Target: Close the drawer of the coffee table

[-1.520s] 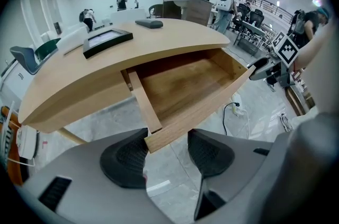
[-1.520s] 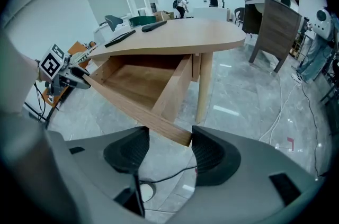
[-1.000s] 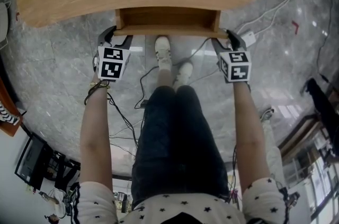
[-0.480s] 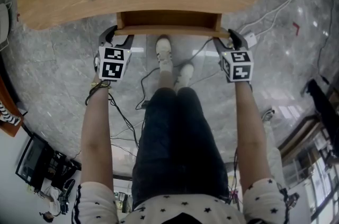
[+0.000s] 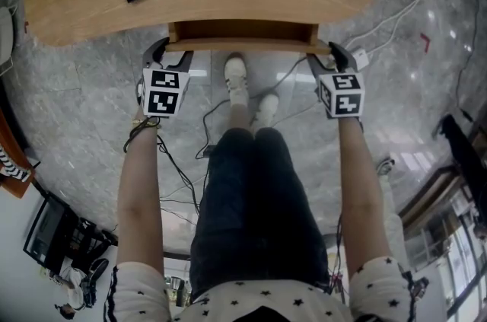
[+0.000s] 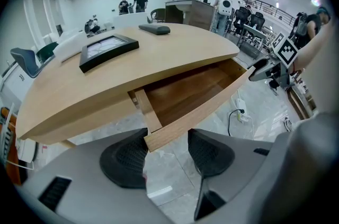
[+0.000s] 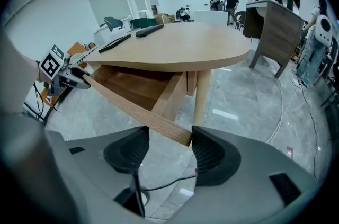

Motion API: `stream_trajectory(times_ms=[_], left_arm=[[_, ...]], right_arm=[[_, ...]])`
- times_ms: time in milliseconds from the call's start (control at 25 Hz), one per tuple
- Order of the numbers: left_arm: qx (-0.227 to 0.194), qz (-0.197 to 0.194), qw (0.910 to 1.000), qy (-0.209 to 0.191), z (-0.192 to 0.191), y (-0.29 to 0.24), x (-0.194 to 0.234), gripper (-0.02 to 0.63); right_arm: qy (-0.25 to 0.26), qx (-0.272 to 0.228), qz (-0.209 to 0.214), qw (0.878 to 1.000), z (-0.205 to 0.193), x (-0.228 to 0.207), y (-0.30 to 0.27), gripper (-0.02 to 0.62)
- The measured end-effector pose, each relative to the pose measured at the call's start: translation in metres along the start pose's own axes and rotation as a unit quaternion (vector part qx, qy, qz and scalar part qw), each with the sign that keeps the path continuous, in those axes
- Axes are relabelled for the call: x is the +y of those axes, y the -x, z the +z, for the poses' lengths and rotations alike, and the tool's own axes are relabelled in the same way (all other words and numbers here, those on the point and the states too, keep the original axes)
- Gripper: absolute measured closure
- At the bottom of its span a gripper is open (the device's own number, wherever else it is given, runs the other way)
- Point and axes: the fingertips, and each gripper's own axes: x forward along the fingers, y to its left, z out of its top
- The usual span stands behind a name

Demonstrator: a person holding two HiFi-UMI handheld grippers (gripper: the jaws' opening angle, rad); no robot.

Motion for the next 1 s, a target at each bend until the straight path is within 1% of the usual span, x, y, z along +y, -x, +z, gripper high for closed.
stream_trajectory(times_ms=[1000], left_arm=[[-0.016, 0.004, 0.9999, 0.003, 0.023, -0.007, 0.011, 0.376]], right_arm=[[0.004, -0.008, -0.006, 1.0, 0.024, -0.013, -0.007, 0.352]])
